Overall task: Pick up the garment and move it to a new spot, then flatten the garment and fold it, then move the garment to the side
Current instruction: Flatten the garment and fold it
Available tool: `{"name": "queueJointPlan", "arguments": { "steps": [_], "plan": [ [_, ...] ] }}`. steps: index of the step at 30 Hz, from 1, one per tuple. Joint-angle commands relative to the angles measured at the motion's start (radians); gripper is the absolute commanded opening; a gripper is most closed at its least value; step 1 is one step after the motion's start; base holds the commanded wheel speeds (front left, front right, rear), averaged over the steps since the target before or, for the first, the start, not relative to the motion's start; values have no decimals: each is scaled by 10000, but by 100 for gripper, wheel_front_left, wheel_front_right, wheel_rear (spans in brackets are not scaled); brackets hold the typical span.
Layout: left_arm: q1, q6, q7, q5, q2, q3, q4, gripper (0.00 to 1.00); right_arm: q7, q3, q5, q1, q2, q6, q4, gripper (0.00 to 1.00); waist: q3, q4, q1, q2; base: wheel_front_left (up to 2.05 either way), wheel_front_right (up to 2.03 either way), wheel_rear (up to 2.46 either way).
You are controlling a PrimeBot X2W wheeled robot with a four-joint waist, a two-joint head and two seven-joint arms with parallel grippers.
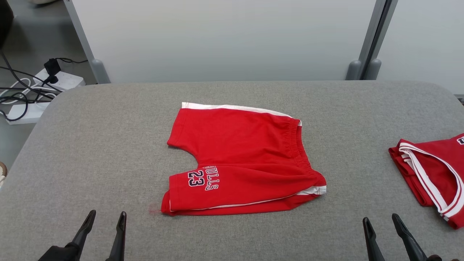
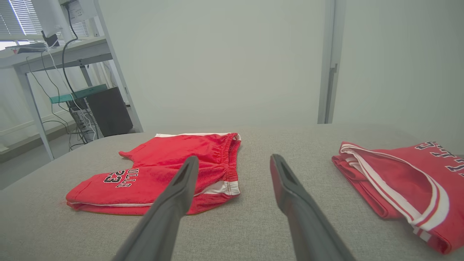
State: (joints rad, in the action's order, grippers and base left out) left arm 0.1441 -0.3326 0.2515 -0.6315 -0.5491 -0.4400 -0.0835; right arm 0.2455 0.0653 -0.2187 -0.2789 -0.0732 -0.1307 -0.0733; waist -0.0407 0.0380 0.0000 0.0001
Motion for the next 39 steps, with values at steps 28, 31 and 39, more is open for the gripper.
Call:
{"name": "queueJointPlan", "arguments": {
  "steps": [28,31,39],
  "plan": [
    [-2249,2364,-1896,-342,190,-951,991,100,-600,1203,-357,1845,-987,0,637,100,956,-193,0,-1,0,0,0],
    [-2979,2911,-2044,-454,410,-1134,1803,100,-709,1653,-567,2611,-1308,0,1296,100,1342,-221,0,-1,0,0,0],
    [-4212,3702,-2101,-444,761,-1411,3433,100,-581,2622,-939,4240,-1765,0,2895,100,2072,-334,0,-1,0,0,0]
  ]
}}
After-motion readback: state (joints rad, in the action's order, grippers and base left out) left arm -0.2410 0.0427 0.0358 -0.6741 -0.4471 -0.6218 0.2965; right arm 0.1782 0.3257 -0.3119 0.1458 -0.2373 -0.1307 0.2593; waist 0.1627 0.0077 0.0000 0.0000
